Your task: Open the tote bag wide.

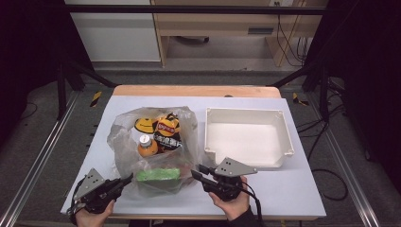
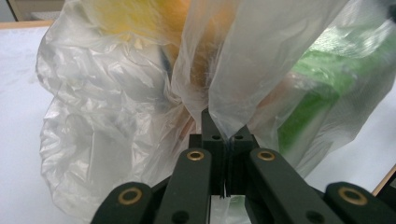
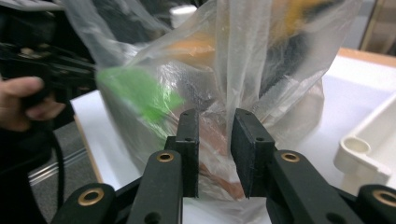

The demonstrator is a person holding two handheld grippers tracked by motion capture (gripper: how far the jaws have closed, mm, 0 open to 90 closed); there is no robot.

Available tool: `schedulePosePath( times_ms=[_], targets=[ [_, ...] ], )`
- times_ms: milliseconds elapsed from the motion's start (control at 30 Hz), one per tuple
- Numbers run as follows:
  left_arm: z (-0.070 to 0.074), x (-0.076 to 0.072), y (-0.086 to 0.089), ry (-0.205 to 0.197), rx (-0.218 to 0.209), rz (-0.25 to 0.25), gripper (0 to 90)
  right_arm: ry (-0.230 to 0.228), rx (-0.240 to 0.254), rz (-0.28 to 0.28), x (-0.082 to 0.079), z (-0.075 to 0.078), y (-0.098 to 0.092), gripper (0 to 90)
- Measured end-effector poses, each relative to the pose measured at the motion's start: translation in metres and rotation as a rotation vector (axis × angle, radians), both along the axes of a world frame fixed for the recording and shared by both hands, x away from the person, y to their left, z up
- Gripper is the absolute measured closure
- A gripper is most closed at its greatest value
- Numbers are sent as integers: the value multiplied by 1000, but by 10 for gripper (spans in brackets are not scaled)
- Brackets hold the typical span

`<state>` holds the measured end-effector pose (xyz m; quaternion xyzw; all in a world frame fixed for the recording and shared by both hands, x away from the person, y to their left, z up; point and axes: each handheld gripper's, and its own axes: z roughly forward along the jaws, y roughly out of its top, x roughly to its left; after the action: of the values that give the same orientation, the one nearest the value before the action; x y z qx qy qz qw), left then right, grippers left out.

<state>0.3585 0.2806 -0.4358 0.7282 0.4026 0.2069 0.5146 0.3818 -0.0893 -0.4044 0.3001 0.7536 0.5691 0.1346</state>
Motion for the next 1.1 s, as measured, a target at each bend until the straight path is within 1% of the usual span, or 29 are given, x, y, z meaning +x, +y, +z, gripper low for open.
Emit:
schedulePosePath(
  times_ms=[33,67,133,167,200,267,300,333,367,400,433,500,533,567,600,633,667,700,733,767,800,833,867,900,933,967,1033,1067,1100],
  targets=[
    [0,0,0,0,0,0,890,0,0,0,0,0,0,731],
    [1,0,1,-1,-4,1,891,-10,15,17,-5,3,1,761],
    [1,0,1,0,-5,4,891,-11,19,24,-6,4,1,774],
    [1,1,1,1,-6,6,891,-20,25,36,-9,6,3,798],
    [1,1,2,1,-5,8,892,-30,28,39,-10,7,4,798],
    [1,1,2,-1,-8,11,892,-32,31,31,-10,12,4,719],
    [1,1,2,-1,-8,11,892,-32,31,31,-10,12,4,719],
    [1,1,2,-1,-10,10,892,-36,38,10,-9,13,2,663],
    [1,1,2,-2,-7,9,892,-39,43,-4,-9,14,1,678],
    [1,2,2,-2,-7,9,892,-27,52,32,-10,14,0,772],
    [2,2,1,-2,-8,10,892,-25,54,51,-12,14,2,804],
    [2,2,1,-5,-9,12,892,-18,40,112,-15,14,11,891],
    [2,2,1,-5,-9,12,892,-18,40,112,-15,14,11,891],
    [4,2,1,-9,-9,10,891,-8,21,179,-17,10,27,900],
    [4,1,1,-13,-17,12,891,2,12,197,-17,8,32,900],
    [4,1,1,-13,-17,12,891,2,12,197,-17,8,32,900],
    [6,0,1,-18,-26,8,891,27,-18,228,-15,-2,51,900],
    [6,0,1,-18,-26,8,891,27,-18,228,-15,-2,51,900],
    [8,-1,2,-24,-34,4,891,33,-29,235,-14,-5,56,900],
    [10,-2,2,-30,-40,0,891,25,-47,232,-13,-9,64,900],
    [12,-4,3,-38,-46,-6,891,21,-59,219,-10,-12,69,900],
    [14,-7,4,-49,-56,-14,891,26,-68,180,-2,-17,73,900],
    [16,-9,4,-55,-65,-21,891,32,-68,169,1,-19,74,900],
    [16,-9,4,-55,-65,-21,891,32,-68,169,1,-19,74,900],
    [17,-11,4,-63,-72,-33,891,43,-66,147,8,-24,75,900],
    [19,-14,4,-74,-74,-51,891,47,-70,140,10,-26,76,900],
    [19,-18,1,-82,-65,-83,892,54,-72,131,12,-28,77,900],
    [19,-19,0,-78,-46,-96,892,55,-77,127,13,-30,77,900],
    [19,-19,0,-78,-46,-96,891,55,-77,127,13,-30,77,900]
  ],
)
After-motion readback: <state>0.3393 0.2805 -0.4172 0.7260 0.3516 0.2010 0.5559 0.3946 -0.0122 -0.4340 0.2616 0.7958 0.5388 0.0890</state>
